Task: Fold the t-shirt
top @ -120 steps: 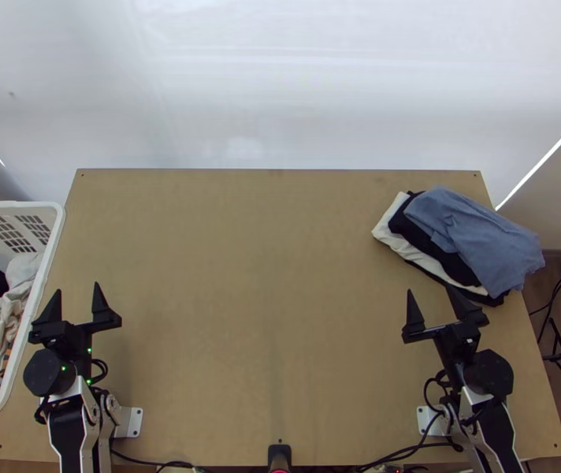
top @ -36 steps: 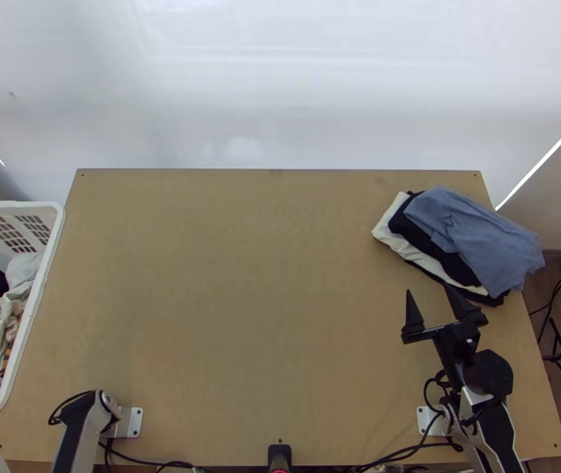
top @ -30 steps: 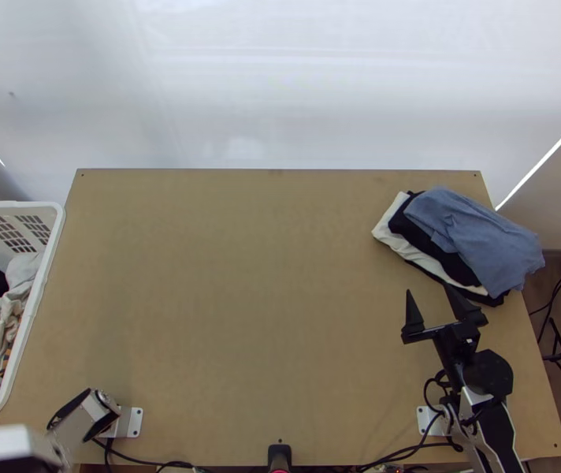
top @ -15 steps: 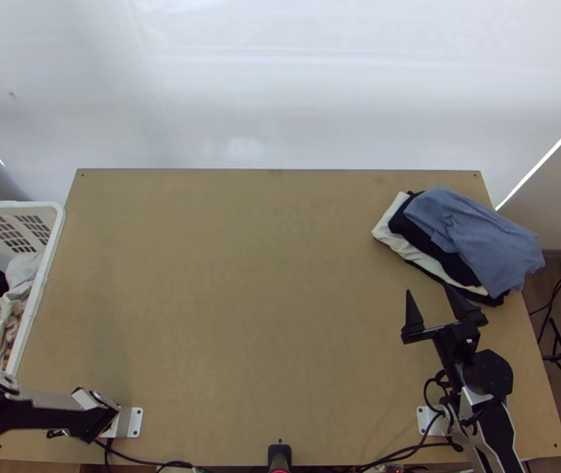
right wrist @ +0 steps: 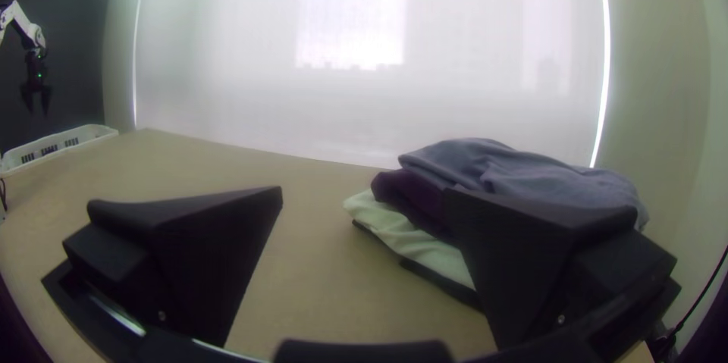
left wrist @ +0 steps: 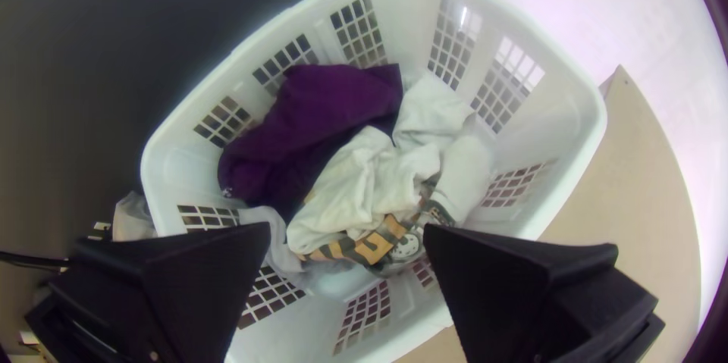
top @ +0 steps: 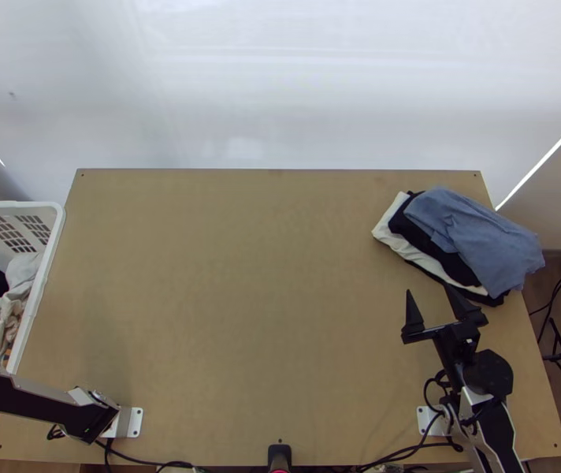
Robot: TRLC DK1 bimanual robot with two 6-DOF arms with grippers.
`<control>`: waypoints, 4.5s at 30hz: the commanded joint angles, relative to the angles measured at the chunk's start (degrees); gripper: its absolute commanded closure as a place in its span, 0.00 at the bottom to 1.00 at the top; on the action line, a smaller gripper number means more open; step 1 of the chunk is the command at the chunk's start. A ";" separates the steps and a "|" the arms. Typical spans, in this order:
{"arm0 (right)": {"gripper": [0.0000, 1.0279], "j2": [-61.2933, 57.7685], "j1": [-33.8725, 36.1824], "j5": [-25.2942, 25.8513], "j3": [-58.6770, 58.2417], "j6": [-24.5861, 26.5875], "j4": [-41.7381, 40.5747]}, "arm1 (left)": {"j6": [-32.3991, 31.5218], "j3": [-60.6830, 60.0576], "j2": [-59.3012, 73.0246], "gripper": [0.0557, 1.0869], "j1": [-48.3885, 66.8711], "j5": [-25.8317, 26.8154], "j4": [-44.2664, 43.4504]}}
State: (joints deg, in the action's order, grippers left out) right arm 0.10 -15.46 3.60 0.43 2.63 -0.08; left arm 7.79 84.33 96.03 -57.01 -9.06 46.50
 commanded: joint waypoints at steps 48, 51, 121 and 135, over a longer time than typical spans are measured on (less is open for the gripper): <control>0.04 -0.01 -3.08 0.01 0.01 -2.28 -0.01 | 8.12 1.89 31.41 0.96 -0.03 1.06 -29.71; 0.04 -0.01 -3.08 0.01 0.01 -2.28 -0.01 | 5.39 6.46 29.22 0.96 -1.52 3.26 -24.35; 0.04 -0.01 -1.76 0.01 0.01 -1.49 -0.01 | -23.26 18.15 5.49 0.96 104.04 -16.43 6.23; 0.04 -0.01 8.70 0.01 0.01 -0.88 -0.01 | -28.97 34.41 21.74 0.96 115.11 -11.16 5.53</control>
State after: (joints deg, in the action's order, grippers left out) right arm 0.10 -10.22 3.60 0.43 2.17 -0.08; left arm -18.11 110.45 110.39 54.08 -23.88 52.14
